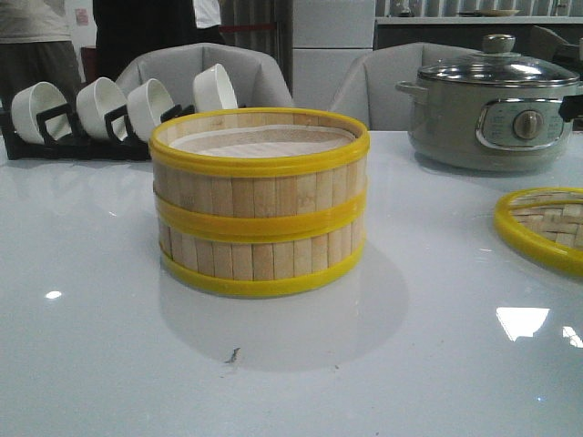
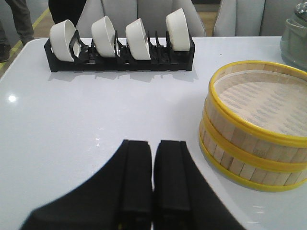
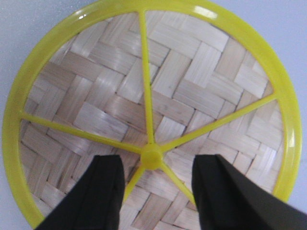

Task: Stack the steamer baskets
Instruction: 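Lower the right gripper and grasp the lid's yellow center hub, then lift the lid with the right gripper toward the stacked baskets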

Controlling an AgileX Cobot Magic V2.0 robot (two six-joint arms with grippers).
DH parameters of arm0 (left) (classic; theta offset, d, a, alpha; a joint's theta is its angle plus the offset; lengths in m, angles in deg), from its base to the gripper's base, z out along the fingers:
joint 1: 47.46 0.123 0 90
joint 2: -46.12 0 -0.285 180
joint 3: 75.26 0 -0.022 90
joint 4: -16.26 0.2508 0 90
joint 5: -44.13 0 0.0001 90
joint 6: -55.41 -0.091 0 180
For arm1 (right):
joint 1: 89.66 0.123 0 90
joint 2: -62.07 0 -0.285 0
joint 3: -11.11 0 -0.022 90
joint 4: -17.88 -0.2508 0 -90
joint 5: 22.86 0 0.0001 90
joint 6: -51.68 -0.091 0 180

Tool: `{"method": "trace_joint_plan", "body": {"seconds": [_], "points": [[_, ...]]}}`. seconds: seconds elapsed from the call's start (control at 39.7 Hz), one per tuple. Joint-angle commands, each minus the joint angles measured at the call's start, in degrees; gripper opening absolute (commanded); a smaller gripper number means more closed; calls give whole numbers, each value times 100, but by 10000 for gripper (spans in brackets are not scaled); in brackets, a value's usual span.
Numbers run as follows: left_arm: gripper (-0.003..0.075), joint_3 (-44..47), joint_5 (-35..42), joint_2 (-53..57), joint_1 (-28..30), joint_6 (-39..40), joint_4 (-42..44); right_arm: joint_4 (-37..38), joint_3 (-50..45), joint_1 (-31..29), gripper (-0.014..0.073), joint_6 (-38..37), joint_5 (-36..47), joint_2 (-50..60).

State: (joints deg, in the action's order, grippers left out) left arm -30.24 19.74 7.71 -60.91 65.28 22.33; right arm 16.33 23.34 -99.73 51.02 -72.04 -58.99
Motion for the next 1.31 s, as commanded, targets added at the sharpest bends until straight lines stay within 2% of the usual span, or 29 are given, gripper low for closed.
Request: {"method": "trace_joint_plan", "body": {"seconds": [0.0,0.55,0.78,0.98,1.13,1.29], "points": [[98,-168,475,-9,5,48,-11,-11,208,29,446,24,117,261],[98,-168,475,-9,5,48,-11,-11,208,125,436,24,130,25],[98,-168,475,-9,5,48,-11,-11,208,133,261,24,111,25],[98,-168,475,-9,5,48,-11,-11,208,133,164,24,117,25],[98,-168,475,-9,5,48,-11,-11,208,133,45,24,117,25],[98,-168,475,-9,5,48,-11,-11,312,133,57,24,59,51]]}}
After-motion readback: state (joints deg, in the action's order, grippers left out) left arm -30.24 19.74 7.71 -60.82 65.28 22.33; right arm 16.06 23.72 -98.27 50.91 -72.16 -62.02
